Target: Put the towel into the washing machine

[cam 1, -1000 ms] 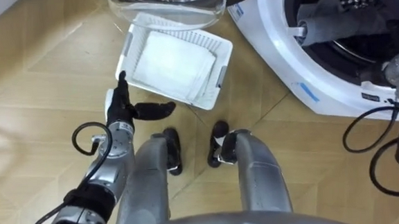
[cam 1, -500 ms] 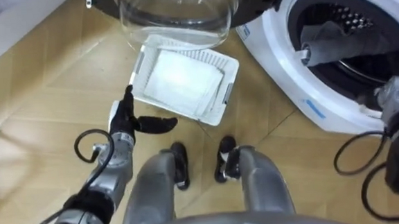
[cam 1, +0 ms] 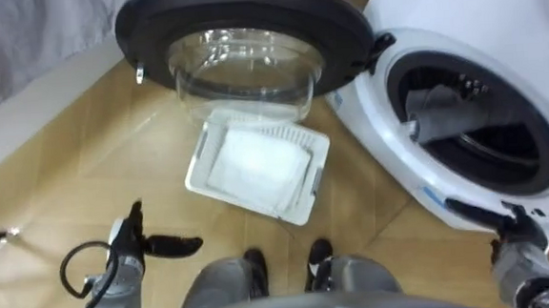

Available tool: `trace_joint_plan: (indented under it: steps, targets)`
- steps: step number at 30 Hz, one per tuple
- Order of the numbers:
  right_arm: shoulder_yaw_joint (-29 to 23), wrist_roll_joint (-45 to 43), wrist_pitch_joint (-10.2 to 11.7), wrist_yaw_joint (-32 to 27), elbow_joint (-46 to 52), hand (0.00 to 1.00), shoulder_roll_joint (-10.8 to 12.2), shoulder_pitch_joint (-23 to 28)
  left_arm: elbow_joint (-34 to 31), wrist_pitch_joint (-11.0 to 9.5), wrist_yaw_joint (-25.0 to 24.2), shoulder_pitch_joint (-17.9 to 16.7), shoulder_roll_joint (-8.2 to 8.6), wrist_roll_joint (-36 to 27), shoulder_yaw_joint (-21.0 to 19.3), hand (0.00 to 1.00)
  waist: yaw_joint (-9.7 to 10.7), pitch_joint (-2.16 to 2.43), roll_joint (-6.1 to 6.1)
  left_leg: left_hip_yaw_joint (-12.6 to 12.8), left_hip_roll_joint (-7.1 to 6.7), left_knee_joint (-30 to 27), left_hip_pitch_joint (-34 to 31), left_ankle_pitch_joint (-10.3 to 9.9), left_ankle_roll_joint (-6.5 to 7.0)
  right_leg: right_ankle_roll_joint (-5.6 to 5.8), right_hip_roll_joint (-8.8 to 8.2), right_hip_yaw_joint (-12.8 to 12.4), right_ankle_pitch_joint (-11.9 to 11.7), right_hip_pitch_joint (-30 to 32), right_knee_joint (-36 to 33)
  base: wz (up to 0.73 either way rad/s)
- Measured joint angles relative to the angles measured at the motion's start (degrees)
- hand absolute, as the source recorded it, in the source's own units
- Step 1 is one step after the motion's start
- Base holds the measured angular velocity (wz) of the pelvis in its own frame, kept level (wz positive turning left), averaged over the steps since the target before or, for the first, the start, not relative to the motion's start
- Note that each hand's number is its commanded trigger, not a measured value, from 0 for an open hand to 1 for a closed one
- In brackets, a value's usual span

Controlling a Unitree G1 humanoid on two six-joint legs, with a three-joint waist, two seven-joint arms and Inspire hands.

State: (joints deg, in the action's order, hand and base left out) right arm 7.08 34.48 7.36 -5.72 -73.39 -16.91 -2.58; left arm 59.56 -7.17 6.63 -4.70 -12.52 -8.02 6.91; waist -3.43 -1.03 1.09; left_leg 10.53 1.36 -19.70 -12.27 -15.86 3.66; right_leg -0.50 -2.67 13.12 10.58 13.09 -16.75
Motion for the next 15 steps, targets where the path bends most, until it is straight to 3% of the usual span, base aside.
trace_joint_plan:
  steps: [6, 11, 15]
  targets:
    - [0.88, -14.54, -1.24, 6.21, -0.5, 0.0, 3.67, 1.89, 2.86, 0.16, -1.35, -2.56, 0.57, 0.85, -2.63, 0.0, -0.15, 0.25, 0.19, -0.43, -0.06, 3.87, 7.91, 0.4, -0.69, 0.07, 0.72, 0.47, -0.09, -8.04, 3.58, 0.05]
    - [1.71, -21.42, -2.67, 10.33, -0.63, 0.0, 5.33, 3.27, 5.76, 1.87, -2.36, -3.66, 0.86, 0.85, -4.88, 0.0, 0.06, 0.62, 0.2, -1.7, -0.27, 5.79, 12.56, 0.57, -0.97, 0.2, 1.09, 1.17, -0.16, -13.33, 6.19, 0.11]
    - [1.72, -23.26, -3.71, 12.9, -0.95, 0.0, 6.05, 4.0, 5.97, 3.14, -3.02, -4.77, 2.92, 0.75, -8.43, 0.0, -0.06, 0.76, -0.03, -1.34, -0.27, 6.89, 15.21, 0.67, -1.12, 0.21, 1.23, 1.1, -0.17, -15.54, 6.48, -0.03]
